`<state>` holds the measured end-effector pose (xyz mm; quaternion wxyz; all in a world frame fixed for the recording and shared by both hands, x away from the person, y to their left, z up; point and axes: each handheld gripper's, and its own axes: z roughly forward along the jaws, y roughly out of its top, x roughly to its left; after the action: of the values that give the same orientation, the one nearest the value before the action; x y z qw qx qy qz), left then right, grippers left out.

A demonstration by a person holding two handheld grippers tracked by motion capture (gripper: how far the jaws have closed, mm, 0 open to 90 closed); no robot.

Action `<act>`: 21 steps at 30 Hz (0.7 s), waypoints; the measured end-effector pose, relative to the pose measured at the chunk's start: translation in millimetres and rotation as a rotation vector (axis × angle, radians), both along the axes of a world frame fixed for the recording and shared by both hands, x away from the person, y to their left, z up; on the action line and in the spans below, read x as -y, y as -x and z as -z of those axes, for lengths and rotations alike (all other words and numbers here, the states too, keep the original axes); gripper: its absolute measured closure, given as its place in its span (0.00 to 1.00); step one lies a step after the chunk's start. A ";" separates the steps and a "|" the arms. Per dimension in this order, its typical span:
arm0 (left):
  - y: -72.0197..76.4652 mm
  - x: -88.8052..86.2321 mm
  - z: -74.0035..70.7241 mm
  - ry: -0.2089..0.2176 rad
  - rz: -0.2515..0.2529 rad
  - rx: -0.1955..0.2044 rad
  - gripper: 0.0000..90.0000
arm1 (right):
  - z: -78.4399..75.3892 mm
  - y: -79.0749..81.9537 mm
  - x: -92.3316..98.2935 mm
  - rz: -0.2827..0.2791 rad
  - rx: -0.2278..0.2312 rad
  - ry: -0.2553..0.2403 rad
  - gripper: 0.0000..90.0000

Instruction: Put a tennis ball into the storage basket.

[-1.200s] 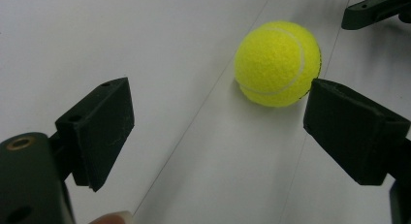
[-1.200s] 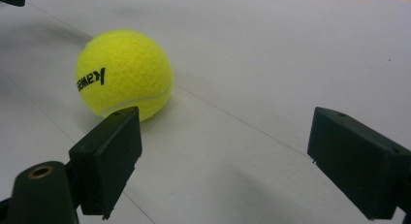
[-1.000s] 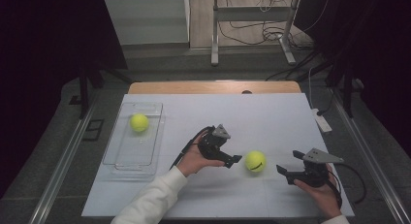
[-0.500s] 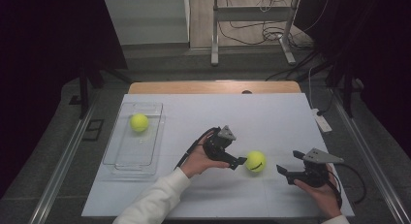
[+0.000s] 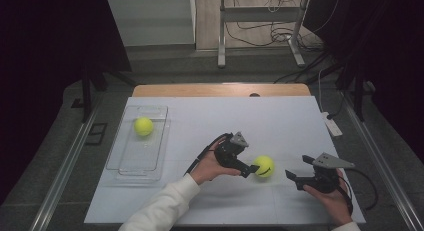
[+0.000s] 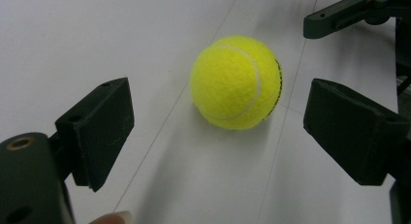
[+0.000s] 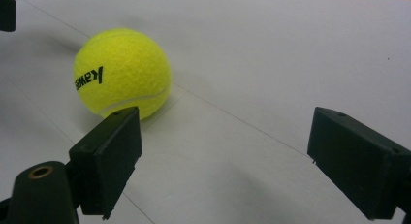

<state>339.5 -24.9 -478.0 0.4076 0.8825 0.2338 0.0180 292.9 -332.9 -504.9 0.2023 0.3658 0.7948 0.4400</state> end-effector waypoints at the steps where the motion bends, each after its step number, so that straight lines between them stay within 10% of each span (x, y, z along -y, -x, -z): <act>1: 0.0 1.1 0.3 0.002 0.001 -0.003 0.13 | -0.1 0.1 0.1 0.001 0.000 -0.001 0.14; 21: -2.0 33.5 11.3 -0.008 0.071 -0.030 0.13 | -1.3 0.9 1.7 0.006 0.003 -0.008 0.14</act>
<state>341.5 -58.4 -489.2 0.4007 0.8921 0.2085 -0.0088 292.0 -334.6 -503.6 0.2034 0.3683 0.7914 0.4434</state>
